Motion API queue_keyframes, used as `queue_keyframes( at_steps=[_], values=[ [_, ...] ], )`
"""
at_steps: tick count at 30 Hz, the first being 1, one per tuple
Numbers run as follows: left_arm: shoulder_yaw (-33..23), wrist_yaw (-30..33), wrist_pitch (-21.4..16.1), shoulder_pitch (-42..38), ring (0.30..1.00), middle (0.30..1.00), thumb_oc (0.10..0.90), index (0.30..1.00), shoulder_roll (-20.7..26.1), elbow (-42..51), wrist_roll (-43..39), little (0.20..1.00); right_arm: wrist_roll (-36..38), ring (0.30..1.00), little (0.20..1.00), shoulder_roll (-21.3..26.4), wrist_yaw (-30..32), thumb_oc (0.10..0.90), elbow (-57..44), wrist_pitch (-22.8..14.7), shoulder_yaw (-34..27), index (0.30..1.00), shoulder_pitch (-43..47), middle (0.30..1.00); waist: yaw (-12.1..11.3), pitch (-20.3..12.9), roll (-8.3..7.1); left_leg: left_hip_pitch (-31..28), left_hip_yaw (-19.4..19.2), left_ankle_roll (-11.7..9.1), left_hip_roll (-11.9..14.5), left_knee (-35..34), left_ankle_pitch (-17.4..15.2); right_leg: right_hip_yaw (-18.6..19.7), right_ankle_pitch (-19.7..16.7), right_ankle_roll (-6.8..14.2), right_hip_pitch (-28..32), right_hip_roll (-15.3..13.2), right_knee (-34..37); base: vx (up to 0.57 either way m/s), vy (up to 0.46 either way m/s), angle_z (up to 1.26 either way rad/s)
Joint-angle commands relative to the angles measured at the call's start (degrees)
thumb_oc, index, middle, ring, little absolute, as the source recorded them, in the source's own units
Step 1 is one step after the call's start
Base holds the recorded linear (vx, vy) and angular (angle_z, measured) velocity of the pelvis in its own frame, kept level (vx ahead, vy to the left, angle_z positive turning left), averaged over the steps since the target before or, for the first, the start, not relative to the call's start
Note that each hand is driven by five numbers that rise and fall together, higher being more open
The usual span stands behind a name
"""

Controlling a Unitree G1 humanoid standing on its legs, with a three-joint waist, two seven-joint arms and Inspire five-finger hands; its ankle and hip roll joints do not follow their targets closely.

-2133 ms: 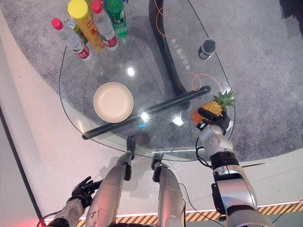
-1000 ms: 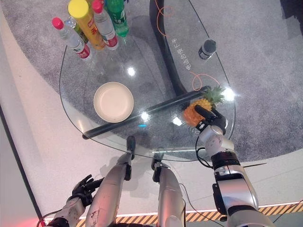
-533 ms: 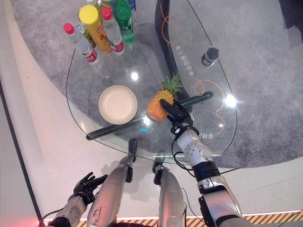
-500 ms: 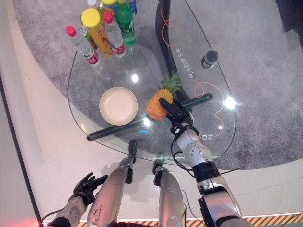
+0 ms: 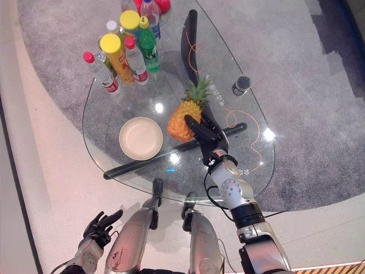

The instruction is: Pick up the fruit to the plate

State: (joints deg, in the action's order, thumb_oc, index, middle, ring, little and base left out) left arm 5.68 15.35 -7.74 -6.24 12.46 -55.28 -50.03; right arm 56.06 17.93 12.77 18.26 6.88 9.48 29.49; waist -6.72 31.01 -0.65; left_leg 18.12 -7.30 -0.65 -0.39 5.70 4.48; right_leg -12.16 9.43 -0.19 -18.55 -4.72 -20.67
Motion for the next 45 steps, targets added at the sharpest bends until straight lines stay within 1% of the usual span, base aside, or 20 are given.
queue_keyframes(
  at_steps=[1,4,6,8,10,12,14,17,19,21,22,24,25,28,31,34,35,40,43,45],
  values=[
    [-1.8,3.54,-5.02,5.51,0.9,0.9,0.8,0.9,1.33,0.17,-1.25,0.9,-4.67,0.3,0.2,0.08,-9.19,0.1,-16.22,-4.69,-1.01,0.3,2.88,0.3,0.2,-1.22,-0.64,-3.92,-2.37,1.84,-0.5,7.33,-5.84,-4.63,-8.9,1.78,3.77,-2.97,6.17,0.0,0.0,0.0],
    [-3.29,4.16,-7.3,5.7,0.9,0.9,0.8,0.9,1.66,0.36,-1.48,0.9,-6.04,0.3,0.2,0.02,-11.33,0.1,-17.34,-4.87,-0.31,0.3,2.8,0.3,0.0,-1.22,-0.61,-5.01,-2.39,1.69,-0.47,7.32,-5.9,-5.01,-8.53,1.65,5.01,-3.07,6.21,0.0,-0.025,0.0],
    [-4.6,5.42,-10.92,6.11,0.9,0.9,0.8,0.9,1.93,0.86,-1.68,0.9,-7.31,0.3,0.2,0.18,-12.9,0.1,-18.47,-5.22,0.52,0.3,2.43,0.3,-0.18,-1.9,-0.66,-5.73,-2.54,1.57,-0.31,7.46,-6.04,-5.41,-8.08,1.5,5.9,-3.14,6.09,0.02,-0.044,0.02],
    [-5.29,6.53,-12.72,6.24,0.9,0.9,0.8,0.9,2.2,1.72,-1.64,0.9,-7.95,0.3,0.2,0.32,-13.3,0.1,-18.97,-5.59,0.78,0.3,2.35,0.3,-0.36,-2.29,-0.67,-5.83,-2.63,1.54,-0.18,7.69,-6.15,-5.63,-7.7,1.4,6.2,-3.24,5.82,0.01,-0.044,0.02],
    [-6.7,7.7,-17.26,6.0,0.9,0.9,0.8,0.9,2.67,4.11,-1.55,0.9,-8.86,0.3,0.2,0.68,-13.73,0.1,-20.67,-5.79,1.33,0.3,2.12,0.3,-0.73,-3.1,-0.81,-6.19,-2.75,1.55,0.18,7.88,-6.18,-6.22,-7.04,1.28,6.7,-3.47,5.01,0.02,-0.06,0.02],
    [-7.2,7.96,-19.72,5.86,0.9,0.9,0.8,0.9,3.06,6.11,-2.64,0.9,-9.54,0.3,0.2,0.75,-14.07,0.1,-21.52,-5.49,1.77,0.3,1.5,0.3,-0.8,-3.69,-0.96,-6.45,-2.74,1.53,0.35,8.02,-6.3,-6.48,-6.77,1.29,7.0,-3.55,4.7,0.04,-0.038,0.03],
    [-7.68,6.82,-22.31,5.97,0.9,0.9,0.8,0.9,3.46,8.85,-2.94,0.9,-10.56,0.3,0.2,0.91,-15.31,0.1,-22.65,-5.01,2.36,0.3,0.61,0.3,-0.8,-4.39,-1.14,-6.97,-2.7,1.56,0.37,7.76,-6.28,-6.48,-6.66,1.34,7.56,-3.28,4.88,0.04,-0.026,0.05],
    [-7.7,4.14,-24.06,5.86,0.9,0.9,0.8,0.9,4.23,12.92,-3.89,0.9,-11.26,0.3,0.2,1.45,-17.36,0.1,-23.9,-4.43,2.9,0.3,-0.11,0.3,-0.82,-4.96,-1.24,-7.42,-2.74,1.6,0.44,7.48,-6.2,-6.41,-6.6,1.38,8.14,-2.99,5.18,0.01,-0.005,0.01],
    [-7.53,1.23,-24.4,5.8,0.9,0.9,0.8,0.9,5.06,16.87,-4.3,0.9,-11.95,0.3,0.2,2.26,-18.73,0.1,-24.98,-3.92,3.21,0.3,-0.65,0.3,-0.95,-5.18,-1.24,-7.59,-2.76,1.66,0.54,7.38,-6.16,-6.44,-6.59,1.41,8.43,-2.85,5.32,0.0,0.0,0.0],
    [-6.62,-0.57,-23.02,6.02,0.9,0.9,0.8,0.9,6.11,22.56,-4.32,0.9,-12.42,0.3,0.2,3.06,-19.9,0.1,-25.77,-3.9,3.5,0.3,-1.28,0.3,-1.16,-5.43,-1.3,-7.7,-2.71,1.75,0.53,7.27,-6.16,-6.52,-6.69,1.41,8.81,-2.59,5.66,0.0,0.0,0.0],
    [-6.43,-1.1,-22.65,6.05,0.9,0.9,0.8,0.9,6.29,23.47,-4.52,0.9,-12.49,0.3,0.2,3.15,-20.1,0.1,-25.8,-3.94,3.52,0.3,-1.35,0.3,-1.19,-5.44,-1.32,-7.67,-2.69,1.76,0.52,7.32,-6.17,-6.53,-6.7,1.4,8.85,-2.56,5.68,0.0,0.0,0.0],
    [-5.33,-6.07,-21.04,5.89,0.9,0.9,0.8,0.9,7.26,29.01,-4.36,0.9,-12.5,0.3,0.2,4.18,-20.92,0.1,-26.56,-3.77,3.73,0.3,-1.46,0.3,-1.32,-5.4,-1.46,-7.58,-2.62,1.85,0.55,7.39,-6.16,-6.65,-6.79,1.38,9.0,-2.45,5.8,0.0,-0.018,0.01],
    [-4.28,-7.34,-20.13,5.81,0.9,0.9,0.8,0.9,7.82,32.94,-3.59,0.9,-12.71,0.3,0.2,4.64,-21.57,0.1,-26.88,-3.6,3.68,0.3,-1.71,0.3,-1.44,-5.32,-1.5,-7.55,-2.53,1.93,0.57,7.46,-6.23,-6.73,-6.88,1.29,9.21,-2.38,6.06,0.0,0.0,0.0],
    [-2.62,-10.6,-17.97,6.15,0.9,0.9,0.8,0.9,8.64,39.13,-3.49,0.9,-13.69,0.3,0.2,5.18,-23.42,0.1,-26.92,-3.94,3.45,0.3,-2.78,0.3,-1.75,-5.22,-1.56,-7.29,-2.27,2.13,0.46,7.7,-6.36,-6.96,-7.18,1.25,9.52,-2.29,6.5,-0.01,-0.034,0.09],
    [-1.26,-13.01,-14.08,5.87,0.9,0.9,0.8,0.9,9.29,44.84,-6.01,0.9,-15.06,0.3,0.2,5.72,-24.54,0.1,-27.32,-4.06,3.6,0.3,-4.06,0.3,-1.94,-4.88,-1.64,-7.08,-1.95,2.3,0.35,8.1,-6.53,-7.42,-7.42,1.28,9.96,-2.45,6.82,0.0,-0.019,0.05],
    [-0.63,-13.35,-10.85,5.85,0.9,0.9,0.8,0.9,9.44,47.82,-9.35,0.9,-16.23,0.3,0.2,6.25,-24.72,0.1,-27.83,-4.05,3.95,0.3,-4.9,0.3,-2.01,-4.56,-1.67,-6.89,-1.56,2.47,0.14,8.48,-6.67,-7.55,-7.61,1.31,10.16,-2.51,7.0,0.0,0.0,0.0],
    [-0.54,-13.88,-10.57,5.83,0.9,0.9,0.8,0.9,9.47,48.05,-10.19,0.9,-16.32,0.3,0.2,6.29,-24.67,0.1,-27.9,-4.0,3.99,0.3,-4.91,0.3,-2.02,-4.52,-1.68,-6.88,-1.51,2.49,0.11,8.52,-6.68,-7.55,-7.63,1.31,10.19,-2.51,7.03,0.0,0.0,0.0],
    [1.12,-18.82,-5.64,5.44,0.9,0.9,0.8,0.9,9.89,53.98,-18.76,0.9,-20.06,0.3,0.2,7.68,-23.45,0.1,-28.32,-4.07,4.51,0.3,-4.79,0.3,-2.25,-3.66,-1.81,-6.41,-0.88,2.67,-0.34,8.9,-6.78,-7.61,-8.06,1.42,10.37,-2.5,7.54,-0.01,-0.007,0.06],
    [1.9,-21.17,-3.93,5.01,0.9,0.9,0.8,0.9,10.84,56.76,-21.06,0.9,-21.93,0.3,0.2,8.95,-23.31,0.1,-28.44,-4.68,4.77,0.3,-5.2,0.3,-2.31,-3.28,-1.91,-6.27,-0.58,2.82,-0.62,8.99,-6.8,-7.63,-8.35,1.54,10.54,-2.54,7.92,-0.01,-0.003,0.11],
    [2.55,-22.46,-2.67,4.61,0.9,0.9,0.8,0.9,11.58,58.51,-22.54,0.9,-21.63,0.3,0.2,9.65,-23.42,0.1,-28.63,-5.37,4.99,0.3,-5.45,0.3,-2.39,-3.08,-2.03,-6.03,-0.2,2.96,-0.87,9.23,-6.9,-7.6,-8.5,1.6,10.47,-2.55,7.93,-0.01,-0.011,0.05]
  ],
)
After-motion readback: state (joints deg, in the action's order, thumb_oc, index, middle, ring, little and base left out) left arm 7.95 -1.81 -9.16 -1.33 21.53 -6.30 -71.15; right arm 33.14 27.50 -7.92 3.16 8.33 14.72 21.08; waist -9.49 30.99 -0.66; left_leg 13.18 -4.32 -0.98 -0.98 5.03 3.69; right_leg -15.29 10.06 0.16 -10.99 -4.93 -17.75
